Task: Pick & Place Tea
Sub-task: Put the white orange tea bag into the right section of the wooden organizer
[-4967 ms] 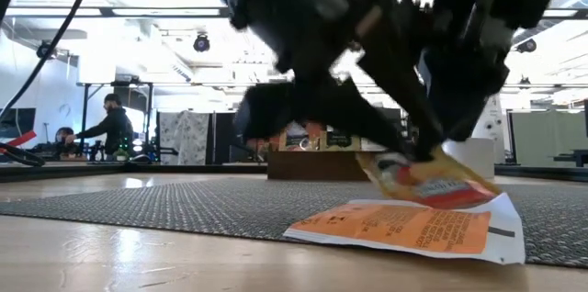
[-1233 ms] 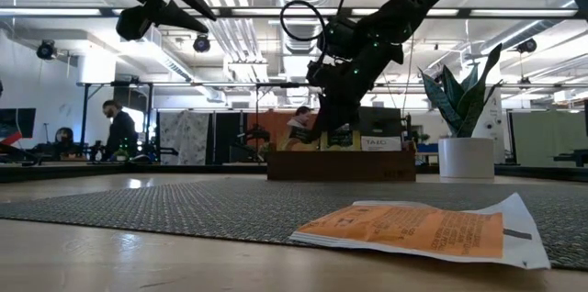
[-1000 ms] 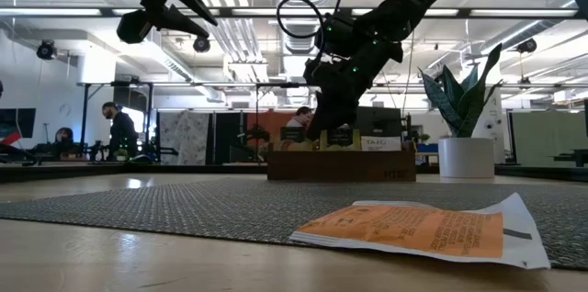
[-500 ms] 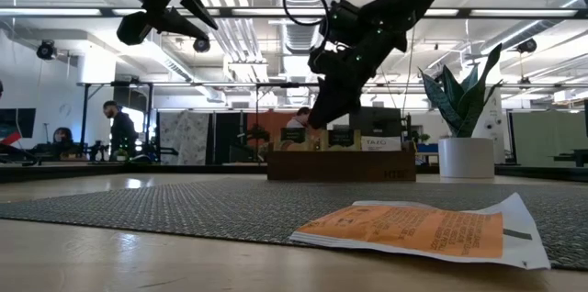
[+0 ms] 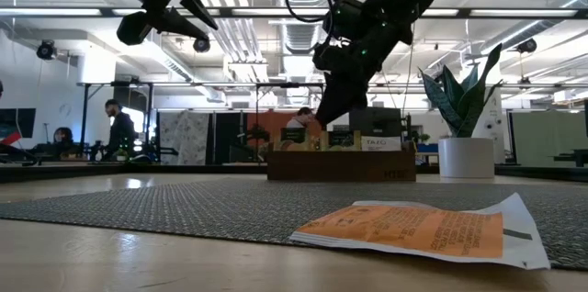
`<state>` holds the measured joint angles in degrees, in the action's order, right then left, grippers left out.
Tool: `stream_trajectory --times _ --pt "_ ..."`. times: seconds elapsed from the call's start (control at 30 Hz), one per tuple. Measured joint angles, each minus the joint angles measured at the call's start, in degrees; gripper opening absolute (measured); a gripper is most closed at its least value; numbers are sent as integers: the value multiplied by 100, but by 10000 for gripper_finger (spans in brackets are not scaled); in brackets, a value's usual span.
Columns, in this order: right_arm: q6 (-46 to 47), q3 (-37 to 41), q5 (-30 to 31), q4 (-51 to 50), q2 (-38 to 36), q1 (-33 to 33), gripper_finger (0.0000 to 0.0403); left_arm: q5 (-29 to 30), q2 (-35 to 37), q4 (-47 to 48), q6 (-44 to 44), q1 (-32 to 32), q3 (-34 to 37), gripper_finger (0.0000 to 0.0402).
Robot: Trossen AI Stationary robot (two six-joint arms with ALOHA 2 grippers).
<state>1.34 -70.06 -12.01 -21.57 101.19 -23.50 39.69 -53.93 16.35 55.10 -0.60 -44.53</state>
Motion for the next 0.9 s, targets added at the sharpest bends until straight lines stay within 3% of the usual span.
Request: stream_trajectory --times 0.9 --pt "13 0 0 -373 -223 67 133 1 0 0 -1 0 0 110"
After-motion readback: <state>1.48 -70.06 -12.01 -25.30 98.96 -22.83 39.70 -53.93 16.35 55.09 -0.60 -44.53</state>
